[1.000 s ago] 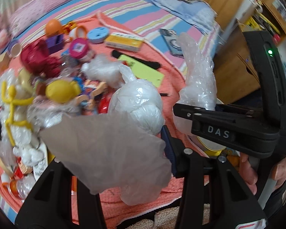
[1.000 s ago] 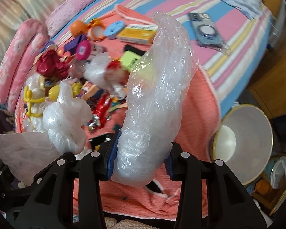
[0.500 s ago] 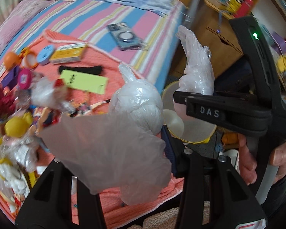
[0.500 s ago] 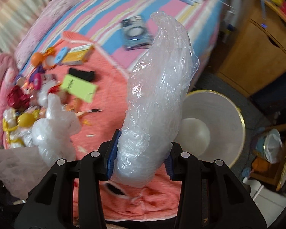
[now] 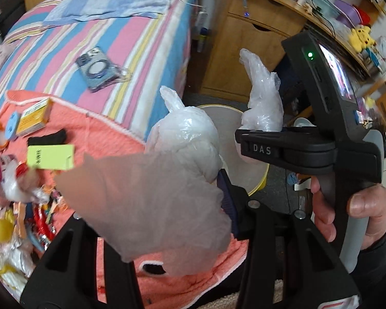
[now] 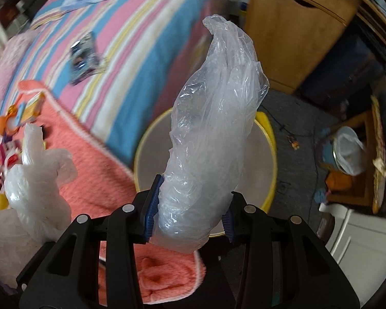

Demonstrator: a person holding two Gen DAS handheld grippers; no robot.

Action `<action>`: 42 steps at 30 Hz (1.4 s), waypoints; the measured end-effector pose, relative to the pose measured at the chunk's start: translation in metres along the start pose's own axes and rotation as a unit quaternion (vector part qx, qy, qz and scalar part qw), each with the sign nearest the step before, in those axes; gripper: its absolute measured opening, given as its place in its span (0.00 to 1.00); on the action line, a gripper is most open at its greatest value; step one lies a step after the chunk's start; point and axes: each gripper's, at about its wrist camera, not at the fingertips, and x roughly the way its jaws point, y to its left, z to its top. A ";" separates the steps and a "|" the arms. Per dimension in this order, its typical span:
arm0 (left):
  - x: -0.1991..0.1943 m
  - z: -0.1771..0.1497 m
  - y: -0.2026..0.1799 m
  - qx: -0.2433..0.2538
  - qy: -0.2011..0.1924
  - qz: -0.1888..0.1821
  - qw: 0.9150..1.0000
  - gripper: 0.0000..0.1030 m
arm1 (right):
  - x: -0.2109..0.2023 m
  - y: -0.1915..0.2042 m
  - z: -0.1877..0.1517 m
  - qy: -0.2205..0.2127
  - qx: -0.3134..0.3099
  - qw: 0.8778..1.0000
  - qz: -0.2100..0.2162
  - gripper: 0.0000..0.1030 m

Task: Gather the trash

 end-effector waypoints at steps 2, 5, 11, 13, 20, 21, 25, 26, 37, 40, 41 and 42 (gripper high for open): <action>0.011 0.006 -0.007 0.009 0.005 -0.002 1.000 0.41 | 0.001 -0.012 0.002 0.001 0.014 1.000 -0.006 0.40; 0.022 0.012 -0.018 0.023 0.006 -0.008 1.000 0.42 | -0.001 -0.024 0.004 -0.003 0.030 0.999 -0.009 0.41; 0.033 0.018 -0.034 0.047 -0.005 -0.004 0.999 0.47 | -0.004 -0.032 0.013 -0.012 0.048 0.999 -0.002 0.63; 0.035 0.019 -0.035 0.051 -0.006 0.003 0.999 0.52 | -0.004 -0.033 0.015 -0.017 0.049 0.999 -0.005 0.65; 0.035 0.021 -0.034 0.053 -0.009 0.004 0.999 0.55 | 0.001 -0.031 0.017 -0.009 0.046 0.999 0.001 0.66; 0.035 0.021 -0.033 0.053 -0.009 0.004 0.999 0.55 | 0.002 -0.030 0.016 -0.007 0.044 0.999 0.001 0.66; 0.031 0.018 -0.027 0.048 -0.012 0.006 0.999 0.55 | 0.005 -0.021 0.015 -0.001 0.033 0.999 0.002 0.66; 0.030 0.017 -0.025 0.046 -0.012 0.007 0.999 0.55 | 0.006 -0.018 0.015 0.000 0.030 1.000 0.002 0.65; 0.014 0.001 0.026 -0.013 -0.021 0.036 0.999 0.55 | 0.014 0.045 0.013 0.014 -0.036 0.999 0.018 0.66; 0.007 -0.007 0.047 -0.037 -0.022 0.045 0.998 0.55 | 0.013 0.067 0.012 0.014 -0.058 0.998 0.022 0.66; 0.004 -0.010 0.054 -0.045 -0.024 0.048 0.998 0.55 | 0.013 0.078 0.013 0.016 -0.069 0.997 0.025 0.66; 0.001 -0.013 0.061 -0.053 -0.025 0.053 0.997 0.55 | 0.013 0.085 0.013 0.016 -0.076 0.997 0.027 0.65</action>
